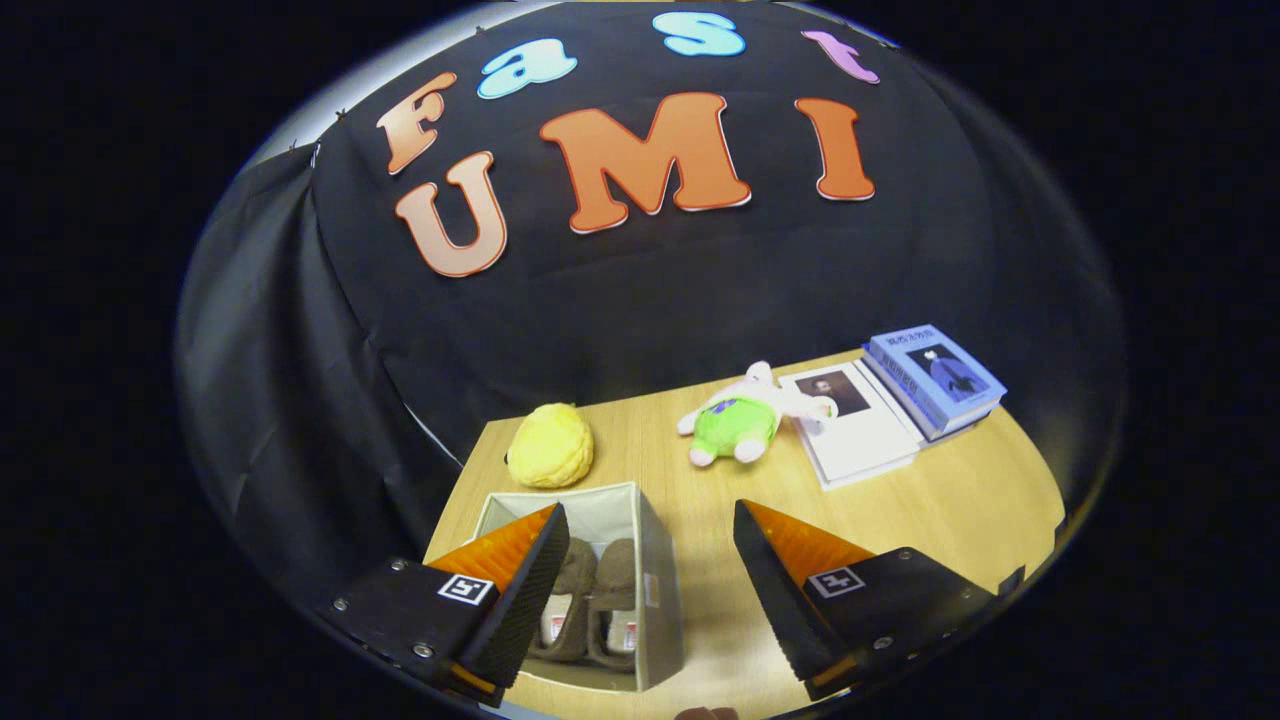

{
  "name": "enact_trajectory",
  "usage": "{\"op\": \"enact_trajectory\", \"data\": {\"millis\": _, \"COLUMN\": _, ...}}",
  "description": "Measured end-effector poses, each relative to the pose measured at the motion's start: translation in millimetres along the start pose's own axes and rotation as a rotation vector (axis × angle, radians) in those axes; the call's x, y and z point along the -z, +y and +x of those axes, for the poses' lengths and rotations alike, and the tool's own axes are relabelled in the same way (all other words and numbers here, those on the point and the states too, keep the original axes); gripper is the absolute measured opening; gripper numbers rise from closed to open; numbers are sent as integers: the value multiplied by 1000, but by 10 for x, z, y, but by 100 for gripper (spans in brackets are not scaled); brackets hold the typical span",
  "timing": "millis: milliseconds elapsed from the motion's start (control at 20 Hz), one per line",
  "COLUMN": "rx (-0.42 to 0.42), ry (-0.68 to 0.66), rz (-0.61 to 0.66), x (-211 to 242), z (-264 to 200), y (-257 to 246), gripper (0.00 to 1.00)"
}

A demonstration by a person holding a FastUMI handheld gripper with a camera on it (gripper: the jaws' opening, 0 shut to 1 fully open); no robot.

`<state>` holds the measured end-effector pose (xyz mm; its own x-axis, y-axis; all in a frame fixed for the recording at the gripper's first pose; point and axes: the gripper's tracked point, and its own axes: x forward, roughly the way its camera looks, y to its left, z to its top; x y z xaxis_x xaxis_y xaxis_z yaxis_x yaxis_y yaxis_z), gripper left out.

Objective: Open the storage box then place both shoes into the box .Put the left shoe in first, then the right shoe, with the right side of both shoes facing outward in a uniform manner.

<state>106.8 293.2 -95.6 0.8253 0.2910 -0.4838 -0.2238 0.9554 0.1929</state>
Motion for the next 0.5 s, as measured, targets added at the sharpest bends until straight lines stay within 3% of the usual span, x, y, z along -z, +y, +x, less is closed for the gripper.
{"op": "enact_trajectory", "data": {"millis": 300, "rx": 86, "ry": -201, "rz": -99, "x": -1022, "z": -593, "y": -650, "gripper": 98}}
{"op": "enact_trajectory", "data": {"millis": 500, "rx": 126, "ry": -322, "rz": -134, "x": -1472, "z": -1127, "y": -1061, "gripper": 98}}
